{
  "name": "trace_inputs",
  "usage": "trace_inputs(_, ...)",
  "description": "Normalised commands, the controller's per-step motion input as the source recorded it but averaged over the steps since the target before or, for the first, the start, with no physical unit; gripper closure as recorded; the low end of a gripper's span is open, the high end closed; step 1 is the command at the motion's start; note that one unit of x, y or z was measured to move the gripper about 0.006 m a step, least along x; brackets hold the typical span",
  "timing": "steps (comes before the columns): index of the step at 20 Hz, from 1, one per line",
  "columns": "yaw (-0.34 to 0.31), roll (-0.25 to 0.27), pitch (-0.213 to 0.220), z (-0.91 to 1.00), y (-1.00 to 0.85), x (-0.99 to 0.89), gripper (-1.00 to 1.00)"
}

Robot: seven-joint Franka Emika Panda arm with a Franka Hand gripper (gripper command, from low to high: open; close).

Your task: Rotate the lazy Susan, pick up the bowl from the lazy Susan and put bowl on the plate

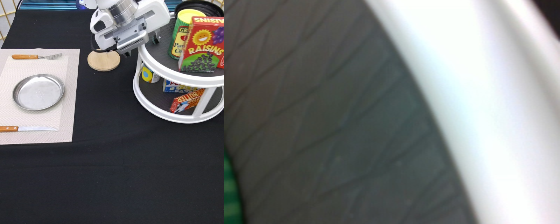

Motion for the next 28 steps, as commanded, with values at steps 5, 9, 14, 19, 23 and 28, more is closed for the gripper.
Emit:
trace_inputs(5,0.015,-0.022,0.002,0.3,-0.07,-0.02,-1.0)
trace_inputs(9,0.014,-0.138,-0.026,0.54,0.11,-0.62,-1.0)
trace_inputs(14,0.019,-0.147,-0.014,0.39,0.25,-0.67,-1.0)
trace_inputs(19,0.0,-0.104,0.004,0.08,0.3,-0.56,-1.0)
trace_inputs(23,0.001,-0.055,0.024,-0.03,0.27,-0.45,-1.0)
trace_inputs(28,0.0,-0.028,0.037,-0.16,0.23,-0.34,-1.0)
